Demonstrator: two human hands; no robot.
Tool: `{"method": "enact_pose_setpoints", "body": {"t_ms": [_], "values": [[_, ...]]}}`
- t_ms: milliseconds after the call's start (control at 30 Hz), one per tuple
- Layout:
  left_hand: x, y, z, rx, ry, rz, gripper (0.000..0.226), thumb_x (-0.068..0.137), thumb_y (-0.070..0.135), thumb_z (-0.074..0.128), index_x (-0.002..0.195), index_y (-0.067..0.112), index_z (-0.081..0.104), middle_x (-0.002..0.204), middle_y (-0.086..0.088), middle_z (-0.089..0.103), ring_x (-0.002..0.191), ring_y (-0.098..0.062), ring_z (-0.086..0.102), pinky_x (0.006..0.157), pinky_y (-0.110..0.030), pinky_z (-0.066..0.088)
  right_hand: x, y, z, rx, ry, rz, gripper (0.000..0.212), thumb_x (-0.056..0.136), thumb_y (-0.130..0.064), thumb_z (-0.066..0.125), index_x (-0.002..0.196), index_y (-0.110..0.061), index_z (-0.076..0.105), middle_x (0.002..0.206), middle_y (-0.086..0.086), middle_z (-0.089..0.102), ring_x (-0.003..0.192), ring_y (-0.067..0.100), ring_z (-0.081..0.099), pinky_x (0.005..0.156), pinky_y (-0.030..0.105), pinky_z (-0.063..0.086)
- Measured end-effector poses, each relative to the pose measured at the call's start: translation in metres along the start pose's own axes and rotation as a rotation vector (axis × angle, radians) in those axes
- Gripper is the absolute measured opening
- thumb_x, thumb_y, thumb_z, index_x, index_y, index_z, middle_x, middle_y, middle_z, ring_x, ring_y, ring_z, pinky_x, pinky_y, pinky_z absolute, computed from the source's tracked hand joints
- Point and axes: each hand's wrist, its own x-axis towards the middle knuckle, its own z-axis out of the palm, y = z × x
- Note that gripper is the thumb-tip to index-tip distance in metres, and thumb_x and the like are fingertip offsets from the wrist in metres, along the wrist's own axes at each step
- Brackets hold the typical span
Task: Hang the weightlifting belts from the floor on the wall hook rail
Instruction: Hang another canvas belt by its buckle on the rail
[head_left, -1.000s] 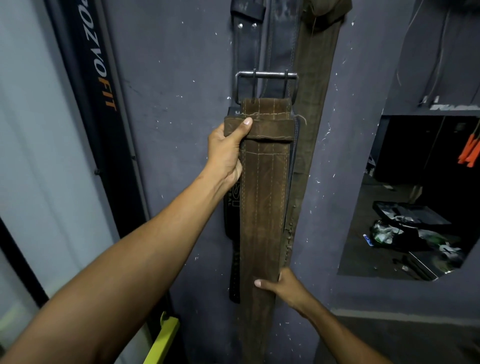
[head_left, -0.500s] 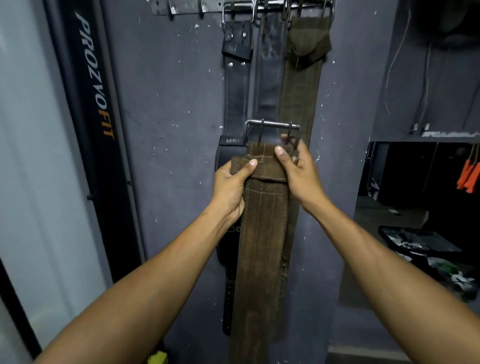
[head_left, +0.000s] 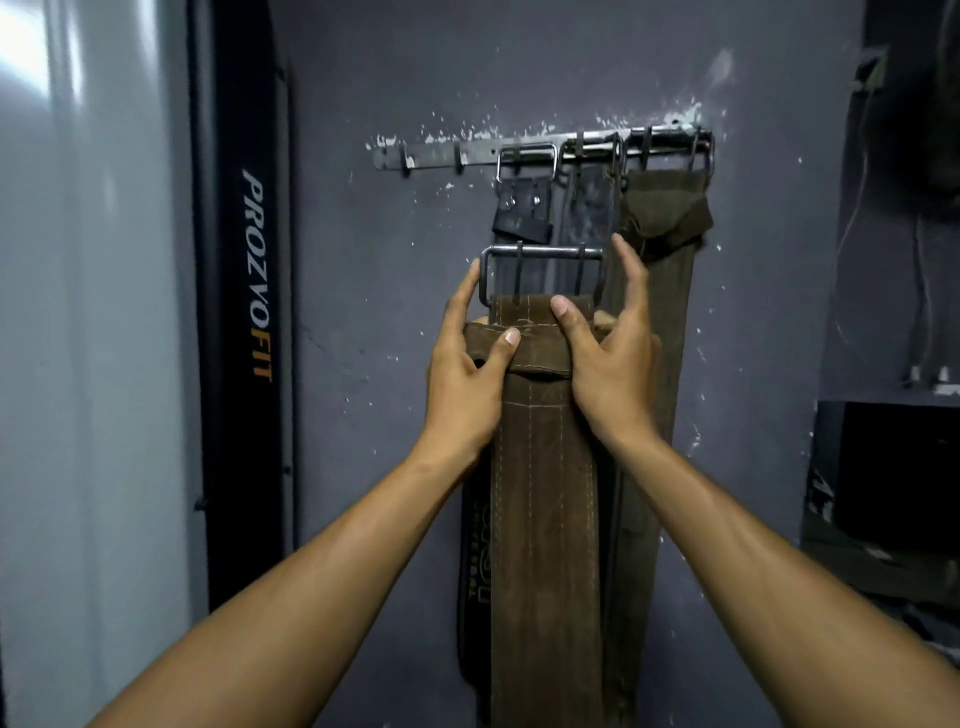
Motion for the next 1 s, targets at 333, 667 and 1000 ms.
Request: {"method": "enact_pose_setpoints", "body": {"t_ms": [333, 667, 1000], "values": [[0.160, -0.047, -0.045, -0.065, -0.069, -0.047, 0.075, 0.098, 0.010, 0.065, 0.160, 0.034, 0.031, 0.102, -0.012, 0.080, 0.096, -0.023, 0.077, 0.092, -0.036, 0.061, 0.120, 0.007, 0.087, -0.212, -0.131, -0.016, 0.072, 0.099, -0.032, 0.070, 0.162, -0.028, 0.035, 0.149, 0.011, 0.060, 0.129, 0.027, 0.062, 0.105, 0.035, 0.055], [0.287, -0.072, -0.066, -0.028, -0.036, 0.011, 0.066, 0.094, 0.015, 0.070, 0.154, 0.022, 0.046, 0.123, -0.004, 0.073, 0.111, -0.019, 0.073, 0.102, -0.040, 0.058, 0.216, 0.020, 0.165, -0.497, -0.088, -0.085, 0.058, 0.102, -0.039, 0.064, 0.151, -0.011, 0.051, 0.137, 0.014, 0.068, 0.131, 0.032, 0.060, 0.100, 0.031, 0.046], [0.295, -0.093, -0.067, -0.193, -0.096, -0.028, 0.054, 0.099, -0.001, 0.062, 0.150, 0.010, 0.050, 0.109, -0.014, 0.072, 0.094, -0.021, 0.072, 0.089, -0.032, 0.062, 0.216, 0.038, 0.176, -0.627, -0.053, -0.147, 0.046, 0.104, -0.038, 0.060, 0.141, -0.012, 0.055, 0.133, 0.016, 0.068, 0.124, 0.035, 0.062, 0.082, 0.028, 0.040]]}}
